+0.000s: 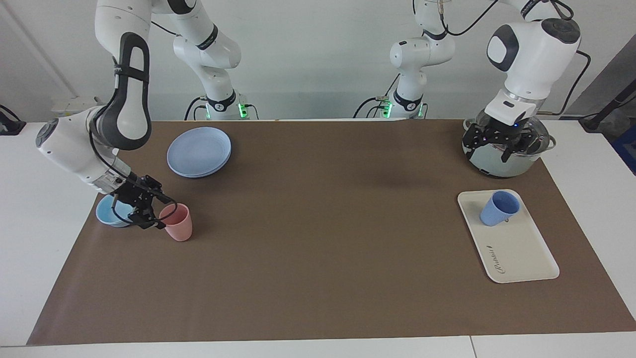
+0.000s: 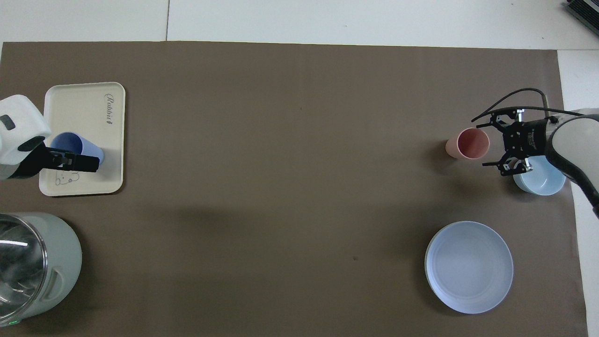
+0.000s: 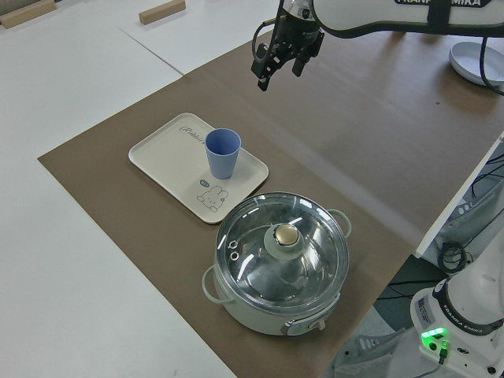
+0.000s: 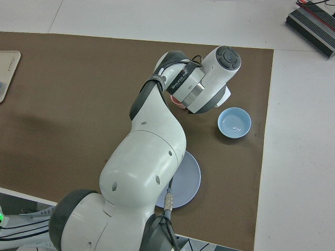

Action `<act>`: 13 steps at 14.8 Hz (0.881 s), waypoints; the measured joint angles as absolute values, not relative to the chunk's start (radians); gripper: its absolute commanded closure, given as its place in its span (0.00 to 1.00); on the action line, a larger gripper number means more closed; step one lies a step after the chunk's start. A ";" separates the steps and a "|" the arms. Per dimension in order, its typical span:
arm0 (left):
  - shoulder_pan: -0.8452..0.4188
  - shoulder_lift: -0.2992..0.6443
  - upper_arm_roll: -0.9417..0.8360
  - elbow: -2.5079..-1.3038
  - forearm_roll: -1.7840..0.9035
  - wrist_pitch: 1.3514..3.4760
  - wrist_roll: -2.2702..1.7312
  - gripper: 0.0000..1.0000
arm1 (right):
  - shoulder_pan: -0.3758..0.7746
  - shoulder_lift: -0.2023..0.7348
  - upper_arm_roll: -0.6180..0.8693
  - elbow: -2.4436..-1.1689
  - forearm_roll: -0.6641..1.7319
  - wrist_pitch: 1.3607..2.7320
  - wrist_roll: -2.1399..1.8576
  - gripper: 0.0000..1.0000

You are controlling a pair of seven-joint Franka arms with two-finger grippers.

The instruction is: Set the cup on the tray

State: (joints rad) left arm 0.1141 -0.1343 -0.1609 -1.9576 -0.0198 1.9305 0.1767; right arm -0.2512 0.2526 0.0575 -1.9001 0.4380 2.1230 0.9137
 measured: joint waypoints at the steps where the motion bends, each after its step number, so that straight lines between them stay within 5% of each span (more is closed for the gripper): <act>1: 0.095 -0.136 -0.162 -1.940 -0.019 1.898 0.153 0.00 | -0.235 0.244 0.058 -1.900 0.409 2.123 0.914 0.00; 7: 0.068 -0.100 -0.161 -1.750 0.003 1.724 0.125 0.00 | -0.188 0.237 0.064 -1.900 0.258 2.123 0.883 0.00; 13: 0.068 -0.055 -0.160 -1.638 0.008 1.604 0.119 0.00 | -0.020 0.194 0.073 -1.899 0.031 2.103 0.864 0.00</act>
State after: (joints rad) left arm 0.0680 -0.0546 -0.1596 -1.6385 0.0084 1.6038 0.1187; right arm -0.0200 0.1939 0.0726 -1.8989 0.0308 2.1030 0.8639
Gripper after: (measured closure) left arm 0.000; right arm 0.000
